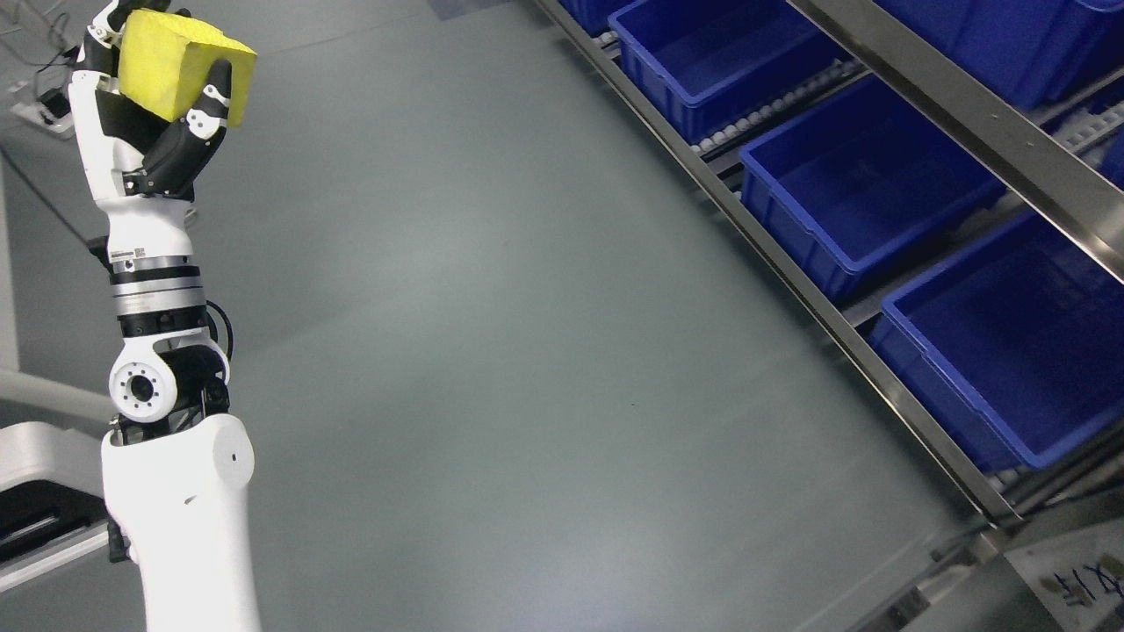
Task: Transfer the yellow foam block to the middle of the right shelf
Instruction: 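Hold the cube raised in the left hand while turning toward the blue-bin shelves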
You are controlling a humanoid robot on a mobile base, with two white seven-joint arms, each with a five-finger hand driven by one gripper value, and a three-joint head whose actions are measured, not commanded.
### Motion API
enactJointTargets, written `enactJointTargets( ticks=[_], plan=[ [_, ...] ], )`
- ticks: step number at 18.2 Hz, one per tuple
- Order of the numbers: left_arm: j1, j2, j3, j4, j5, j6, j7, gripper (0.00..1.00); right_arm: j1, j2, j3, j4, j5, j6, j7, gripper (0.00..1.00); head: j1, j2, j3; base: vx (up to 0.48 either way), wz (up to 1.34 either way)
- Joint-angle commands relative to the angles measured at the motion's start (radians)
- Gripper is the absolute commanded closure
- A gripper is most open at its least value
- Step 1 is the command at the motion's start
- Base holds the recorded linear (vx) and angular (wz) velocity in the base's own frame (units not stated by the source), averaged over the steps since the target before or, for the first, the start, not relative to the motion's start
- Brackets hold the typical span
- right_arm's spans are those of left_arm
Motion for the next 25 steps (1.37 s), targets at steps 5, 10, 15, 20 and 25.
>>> enactJointTargets(
  ticks=[5, 10, 15, 20, 25],
  plan=[
    [-0.001, 0.017, -0.004, -0.024, 0.0, 0.002, 0.0, 0.58, -0.001, -0.017, 0.0, -0.017, 0.0, -0.001, 0.001, 0.0, 0.0, 0.0, 0.0, 0.079, 0.53],
    [-0.001, 0.017, -0.021, -0.024, 0.0, 0.002, 0.0, 0.58, -0.001, -0.017, 0.0, -0.017, 0.0, -0.001, 0.001, 0.0, 0.0, 0.0, 0.0, 0.104, 0.38],
    [-0.001, 0.017, -0.033, -0.024, 0.0, 0.002, 0.0, 0.58, -0.001, -0.017, 0.0, -0.017, 0.0, -0.001, 0.001, 0.0, 0.0, 0.0, 0.0, 0.17, 0.27],
    [-0.001, 0.017, -0.033, -0.024, 0.0, 0.004, 0.0, 0.58, -0.003, -0.017, 0.0, -0.017, 0.0, -0.001, 0.001, 0.0, 0.0, 0.0, 0.0, 0.244, -0.03],
    [-0.001, 0.017, -0.059, -0.024, 0.0, 0.002, 0.005, 0.58, -0.001, -0.017, 0.0, -0.017, 0.0, -0.001, 0.001, 0.0, 0.0, 0.0, 0.0, 0.316, -0.34]
  ],
)
